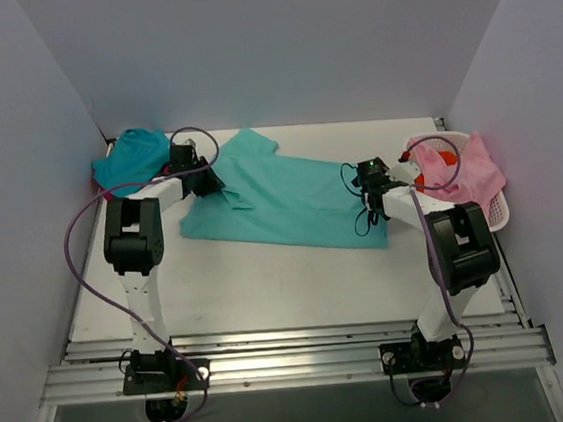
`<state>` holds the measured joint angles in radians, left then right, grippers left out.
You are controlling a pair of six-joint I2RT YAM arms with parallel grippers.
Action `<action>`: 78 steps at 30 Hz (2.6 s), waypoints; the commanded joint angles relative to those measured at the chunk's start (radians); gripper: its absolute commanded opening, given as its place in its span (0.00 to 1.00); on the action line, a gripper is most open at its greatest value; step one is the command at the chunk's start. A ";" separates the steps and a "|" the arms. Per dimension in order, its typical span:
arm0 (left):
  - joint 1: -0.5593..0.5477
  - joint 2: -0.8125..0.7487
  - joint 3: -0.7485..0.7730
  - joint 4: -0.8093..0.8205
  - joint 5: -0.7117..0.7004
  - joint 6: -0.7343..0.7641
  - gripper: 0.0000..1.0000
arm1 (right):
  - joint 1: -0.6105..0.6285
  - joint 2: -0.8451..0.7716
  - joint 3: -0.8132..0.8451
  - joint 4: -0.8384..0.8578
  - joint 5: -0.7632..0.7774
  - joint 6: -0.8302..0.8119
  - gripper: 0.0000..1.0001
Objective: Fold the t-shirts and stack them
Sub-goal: Fold the tshirt
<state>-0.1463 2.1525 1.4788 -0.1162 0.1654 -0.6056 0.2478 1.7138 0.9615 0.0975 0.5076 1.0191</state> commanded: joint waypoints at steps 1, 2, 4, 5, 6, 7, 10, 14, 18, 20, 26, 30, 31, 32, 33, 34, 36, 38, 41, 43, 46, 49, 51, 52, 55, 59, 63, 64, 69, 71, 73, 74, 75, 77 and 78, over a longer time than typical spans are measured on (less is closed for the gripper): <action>0.036 -0.005 0.187 -0.037 0.165 0.003 0.40 | -0.002 0.046 0.236 -0.155 0.110 -0.017 1.00; 0.042 -0.026 0.202 -0.040 0.148 0.004 0.48 | -0.001 0.043 0.268 -0.177 0.126 -0.033 1.00; 0.053 -0.098 0.239 -0.056 0.132 0.023 0.55 | 0.005 0.012 0.305 -0.202 0.161 -0.043 1.00; 0.059 -0.124 0.248 -0.063 0.128 0.027 0.56 | 0.008 -0.032 0.306 -0.200 0.175 -0.059 1.00; 0.073 -0.179 0.253 -0.074 0.114 0.030 0.57 | 0.011 -0.055 0.301 -0.200 0.186 -0.063 1.00; 0.079 -0.207 0.242 -0.071 0.109 0.035 0.60 | 0.016 -0.077 0.284 -0.196 0.199 -0.070 1.00; 0.090 -0.334 0.181 -0.024 0.076 0.026 0.71 | 0.018 -0.147 0.252 -0.179 0.194 -0.080 1.00; 0.088 -0.466 -0.013 0.033 0.059 -0.009 0.73 | 0.042 -0.195 0.200 -0.174 0.143 -0.097 1.00; 0.065 -0.600 -0.207 0.001 -0.018 0.000 0.73 | 0.122 -0.275 0.073 -0.096 0.095 -0.109 0.99; 0.045 -0.669 -0.347 0.007 -0.079 -0.003 0.73 | 0.181 -0.327 -0.011 -0.019 0.080 -0.102 0.99; 0.021 -0.761 -0.575 -0.003 -0.239 -0.045 0.73 | 0.269 -0.424 -0.147 0.001 0.066 -0.048 0.99; 0.024 -0.729 -0.632 0.012 -0.270 -0.097 0.73 | 0.288 -0.483 -0.196 -0.024 0.078 -0.042 0.99; 0.022 -0.718 -0.635 0.016 -0.271 -0.103 0.73 | 0.289 -0.509 -0.210 -0.027 0.083 -0.045 0.99; 0.024 -0.697 -0.635 0.026 -0.276 -0.108 0.73 | 0.289 -0.520 -0.216 -0.031 0.085 -0.050 0.99; 0.024 -0.683 -0.632 0.033 -0.283 -0.115 0.73 | 0.289 -0.534 -0.222 -0.044 0.088 -0.051 0.99; 0.024 -0.672 -0.627 0.039 -0.285 -0.118 0.73 | 0.289 -0.557 -0.233 -0.050 0.094 -0.053 0.99; 0.024 -0.628 -0.617 0.053 -0.303 -0.131 0.73 | 0.289 -0.591 -0.244 -0.062 0.100 -0.056 0.99; 0.024 -0.583 -0.594 0.059 -0.313 -0.138 0.73 | 0.289 -0.611 -0.259 -0.076 0.108 -0.060 0.99; 0.024 -0.524 -0.565 0.079 -0.311 -0.144 0.72 | 0.286 -0.648 -0.277 -0.082 0.118 -0.063 1.00; 0.024 -0.487 -0.546 0.088 -0.319 -0.151 0.71 | 0.286 -0.666 -0.283 -0.085 0.127 -0.066 1.00; 0.025 -0.455 -0.532 0.099 -0.332 -0.157 0.70 | 0.286 -0.678 -0.284 -0.085 0.131 -0.073 1.00; 0.027 -0.421 -0.506 0.099 -0.339 -0.160 0.69 | 0.283 -0.675 -0.283 -0.081 0.135 -0.079 1.00; 0.028 -0.402 -0.477 0.099 -0.337 -0.155 0.69 | 0.281 -0.672 -0.282 -0.074 0.134 -0.083 1.00; 0.027 -0.381 -0.466 0.099 -0.339 -0.154 0.69 | 0.281 -0.671 -0.282 -0.071 0.135 -0.085 1.00; 0.030 -0.338 -0.419 0.087 -0.342 -0.146 0.69 | 0.280 -0.665 -0.282 -0.064 0.134 -0.088 1.00; 0.037 -0.298 -0.388 0.096 -0.323 -0.138 0.53 | 0.275 -0.668 -0.285 -0.062 0.135 -0.091 1.00; 0.044 -0.266 -0.354 0.090 -0.303 -0.134 0.29 | 0.266 -0.683 -0.293 -0.065 0.137 -0.097 1.00; 0.042 -0.257 -0.344 0.089 -0.300 -0.129 0.24 | 0.263 -0.686 -0.296 -0.065 0.137 -0.096 1.00; 0.045 -0.246 -0.339 0.085 -0.274 -0.126 0.02 | 0.252 -0.707 -0.303 -0.068 0.134 -0.099 1.00; 0.042 -0.284 -0.383 0.093 -0.264 -0.131 0.02 | 0.252 -0.715 -0.303 -0.073 0.131 -0.099 1.00; 0.036 -0.357 -0.431 0.096 -0.259 -0.140 0.02 | 0.251 -0.723 -0.302 -0.081 0.129 -0.096 1.00; 0.034 -0.388 -0.492 0.099 -0.259 -0.140 0.02 | 0.251 -0.733 -0.303 -0.085 0.128 -0.094 1.00; 0.033 -0.422 -0.523 0.099 -0.259 -0.140 0.02 | 0.251 -0.740 -0.302 -0.088 0.129 -0.094 1.00; 0.033 -0.528 -0.586 0.093 -0.262 -0.143 0.02 | 0.251 -0.756 -0.303 -0.093 0.128 -0.093 1.00; 0.034 -0.602 -0.644 0.081 -0.267 -0.145 0.02 | 0.251 -0.763 -0.303 -0.093 0.128 -0.093 1.00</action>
<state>-0.1112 1.7233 0.9134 -0.0418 -0.1032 -0.7479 0.5037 0.9878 0.6617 0.0181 0.5983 0.9333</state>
